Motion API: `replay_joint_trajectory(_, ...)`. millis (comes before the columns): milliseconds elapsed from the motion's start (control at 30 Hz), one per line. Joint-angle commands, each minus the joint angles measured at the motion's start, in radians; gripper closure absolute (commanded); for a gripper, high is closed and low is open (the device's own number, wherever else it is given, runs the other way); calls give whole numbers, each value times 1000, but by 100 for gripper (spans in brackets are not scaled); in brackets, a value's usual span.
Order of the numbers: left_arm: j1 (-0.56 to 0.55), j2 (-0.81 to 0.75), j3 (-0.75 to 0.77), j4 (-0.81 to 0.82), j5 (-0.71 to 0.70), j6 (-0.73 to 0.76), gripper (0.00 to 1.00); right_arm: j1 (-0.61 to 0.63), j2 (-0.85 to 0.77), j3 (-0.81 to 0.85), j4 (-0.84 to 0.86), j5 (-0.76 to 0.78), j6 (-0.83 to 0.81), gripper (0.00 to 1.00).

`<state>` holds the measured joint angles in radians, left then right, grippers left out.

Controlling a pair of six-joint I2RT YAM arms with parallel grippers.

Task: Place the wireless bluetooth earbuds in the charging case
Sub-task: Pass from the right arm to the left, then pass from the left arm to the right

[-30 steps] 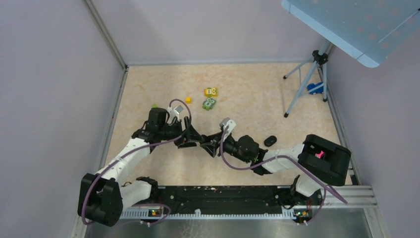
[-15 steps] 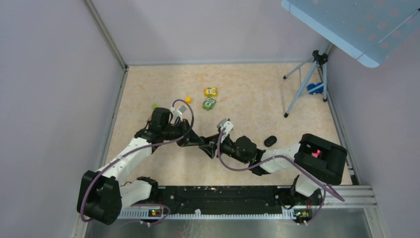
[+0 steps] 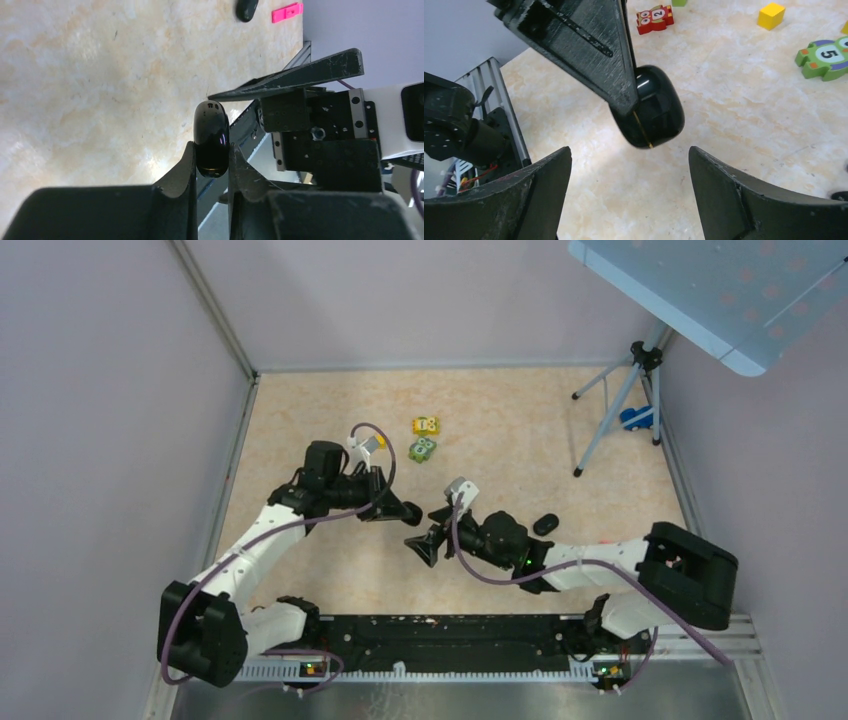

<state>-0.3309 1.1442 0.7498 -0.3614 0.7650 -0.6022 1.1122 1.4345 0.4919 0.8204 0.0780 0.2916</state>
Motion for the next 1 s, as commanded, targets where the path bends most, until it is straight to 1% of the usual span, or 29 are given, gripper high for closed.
replay_joint_trajectory(0, 4, 9, 89, -38, 22, 117, 100, 12, -167, 22, -180, -15, -3, 14)
replay_joint_trajectory(67, 4, 24, 109, -46, 55, 145, 100, -3, -229, 13, -237, -37, 9, 13)
replay_joint_trajectory(100, 4, 34, 124, -56, 74, 161, 100, -23, -260, 6, -254, -84, 44, 13)
replay_joint_trajectory(167, 4, 46, 153, -82, 103, 194, 100, -110, -310, -15, -257, -195, 139, 13)
replay_joint_trajectory(200, 4, 49, 164, -90, 118, 207, 100, -174, -328, -41, -233, -255, 198, 13)
replay_joint_trajectory(233, 4, 50, 169, -91, 138, 219, 100, -219, -342, -64, -173, -306, 244, 13)
replay_joint_trajectory(300, 4, 48, 181, -92, 177, 241, 100, -264, -359, -99, -95, -373, 283, 13)
replay_joint_trajectory(467, 5, 31, 197, -83, 267, 268, 100, -268, -339, -78, -67, -439, 308, 11)
replay_joint_trajectory(533, 4, 21, 190, -65, 307, 267, 100, -273, -326, -89, 2, -463, 331, 11)
replay_joint_trajectory(667, 3, 2, 184, -47, 335, 266, 100, -306, -295, -129, 237, -570, 433, 11)
replay_joint_trajectory(800, 3, -2, 176, -33, 352, 253, 100, -310, -214, -102, 344, -648, 488, 11)
replay_joint_trajectory(967, 1, -20, 162, 13, 386, 224, 100, -309, -115, -87, 483, -652, 542, 11)
